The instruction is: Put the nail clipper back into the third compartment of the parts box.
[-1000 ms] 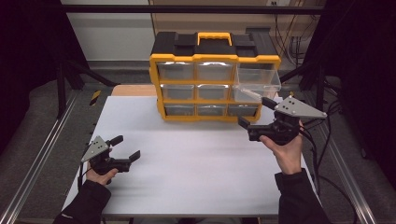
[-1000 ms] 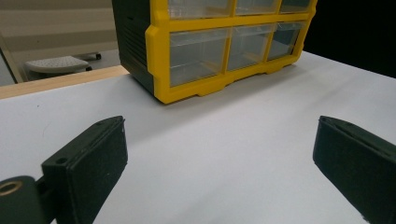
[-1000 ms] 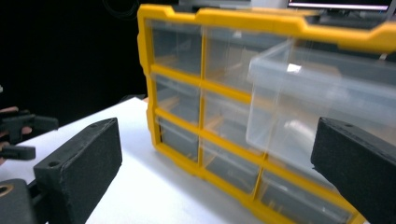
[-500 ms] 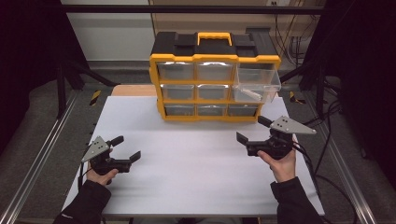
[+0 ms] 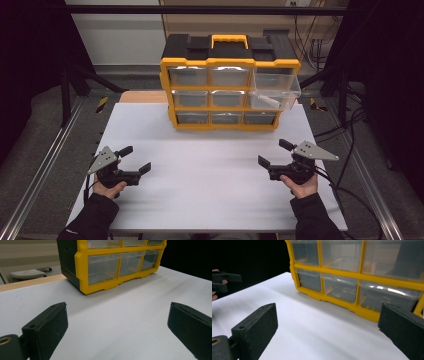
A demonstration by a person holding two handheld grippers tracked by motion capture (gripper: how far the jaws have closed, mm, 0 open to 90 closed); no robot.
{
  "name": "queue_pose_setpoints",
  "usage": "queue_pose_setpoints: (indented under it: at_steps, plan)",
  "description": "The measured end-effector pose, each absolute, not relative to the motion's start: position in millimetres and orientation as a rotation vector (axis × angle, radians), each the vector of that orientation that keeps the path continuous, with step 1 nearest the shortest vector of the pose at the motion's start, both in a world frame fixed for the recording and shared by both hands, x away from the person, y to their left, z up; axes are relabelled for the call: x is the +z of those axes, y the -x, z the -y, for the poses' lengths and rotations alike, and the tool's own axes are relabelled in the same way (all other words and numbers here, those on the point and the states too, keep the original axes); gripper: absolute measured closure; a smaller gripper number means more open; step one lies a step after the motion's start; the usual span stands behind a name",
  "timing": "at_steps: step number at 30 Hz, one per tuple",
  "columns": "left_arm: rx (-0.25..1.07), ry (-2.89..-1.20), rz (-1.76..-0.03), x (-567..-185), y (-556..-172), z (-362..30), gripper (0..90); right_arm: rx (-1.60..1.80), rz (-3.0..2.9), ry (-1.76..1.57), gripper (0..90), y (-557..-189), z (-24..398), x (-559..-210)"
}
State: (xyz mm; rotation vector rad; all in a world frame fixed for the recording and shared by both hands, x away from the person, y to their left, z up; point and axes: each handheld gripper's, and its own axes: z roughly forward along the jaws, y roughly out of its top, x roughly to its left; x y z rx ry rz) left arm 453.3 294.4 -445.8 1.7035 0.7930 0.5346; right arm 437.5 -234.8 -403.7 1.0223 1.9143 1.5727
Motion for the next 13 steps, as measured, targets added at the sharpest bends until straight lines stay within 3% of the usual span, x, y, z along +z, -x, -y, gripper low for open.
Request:
queue_pose_setpoints:
  at_steps: [13]
  plan:
    - [0.53,-1.703,-0.786,-447.1,-452.3,-294.5,2.6,1.556,-1.919,-1.062,3.0,-433.5,248.9,-429.3]
